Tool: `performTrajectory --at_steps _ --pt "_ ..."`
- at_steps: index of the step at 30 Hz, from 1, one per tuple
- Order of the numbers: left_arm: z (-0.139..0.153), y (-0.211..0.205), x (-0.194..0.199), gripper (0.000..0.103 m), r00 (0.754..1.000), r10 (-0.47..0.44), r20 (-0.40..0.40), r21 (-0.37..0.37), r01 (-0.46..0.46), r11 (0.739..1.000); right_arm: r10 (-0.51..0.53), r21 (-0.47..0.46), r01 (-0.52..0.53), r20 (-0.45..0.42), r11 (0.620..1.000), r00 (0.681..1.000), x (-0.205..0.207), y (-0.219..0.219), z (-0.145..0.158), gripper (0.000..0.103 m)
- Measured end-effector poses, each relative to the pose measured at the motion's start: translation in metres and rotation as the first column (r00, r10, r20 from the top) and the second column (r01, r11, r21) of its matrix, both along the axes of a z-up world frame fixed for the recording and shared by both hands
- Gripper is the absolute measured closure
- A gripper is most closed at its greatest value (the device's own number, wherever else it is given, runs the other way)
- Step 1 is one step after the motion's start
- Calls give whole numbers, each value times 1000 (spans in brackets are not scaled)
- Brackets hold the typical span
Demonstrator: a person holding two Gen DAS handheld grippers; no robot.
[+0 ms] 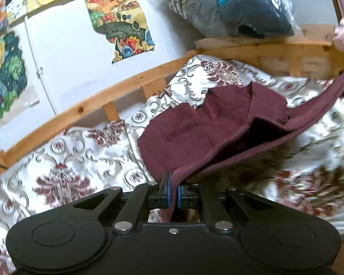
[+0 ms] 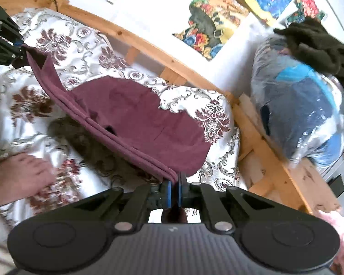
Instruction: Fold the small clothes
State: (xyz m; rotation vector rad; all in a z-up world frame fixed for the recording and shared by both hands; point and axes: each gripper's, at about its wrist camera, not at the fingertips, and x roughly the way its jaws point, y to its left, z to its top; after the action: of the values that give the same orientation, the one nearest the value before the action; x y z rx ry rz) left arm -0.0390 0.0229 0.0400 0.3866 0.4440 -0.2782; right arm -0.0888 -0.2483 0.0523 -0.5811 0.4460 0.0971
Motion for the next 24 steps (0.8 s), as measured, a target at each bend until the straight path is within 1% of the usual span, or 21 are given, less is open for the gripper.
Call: performTrajectory --at_steps 3,5,7,10,13,15,18,24 --pt "12 11 -19 98 1000 -9 -16 -25 8 1000 8 7 -8 -18 1000 1000 -22 6 12 96" --pt "19 17 -25 98 1000 -15 -19 -37 14 999 8 16 -7 -26 1000 1000 -28 9 17 96" --pt "26 20 -23 98 1000 -16 -23 -45 15 999 1 14 0 -9 1000 1000 -25 12 21 96" --pt "34 18 -5 98 999 -6 -37 -68 3 998 -16 8 16 40 1000 999 -8 12 23 96" --pt "42 9 32 98 999 11 -43 -61 -14 998 -52 20 50 91 999 995 22 11 21 96" --pt "45 1 57 97 999 17 -31 -40 -19 999 -71 29 68 112 997 991 45 7 18 96" --pt "42 -15 103 97 999 35 -26 -4 -35 999 -103 72 94 132 993 986 83 -1 15 96" --pt "22 -43 200 97 989 110 -100 43 -106 993 -122 81 111 147 991 982 165 -16 -3 96"
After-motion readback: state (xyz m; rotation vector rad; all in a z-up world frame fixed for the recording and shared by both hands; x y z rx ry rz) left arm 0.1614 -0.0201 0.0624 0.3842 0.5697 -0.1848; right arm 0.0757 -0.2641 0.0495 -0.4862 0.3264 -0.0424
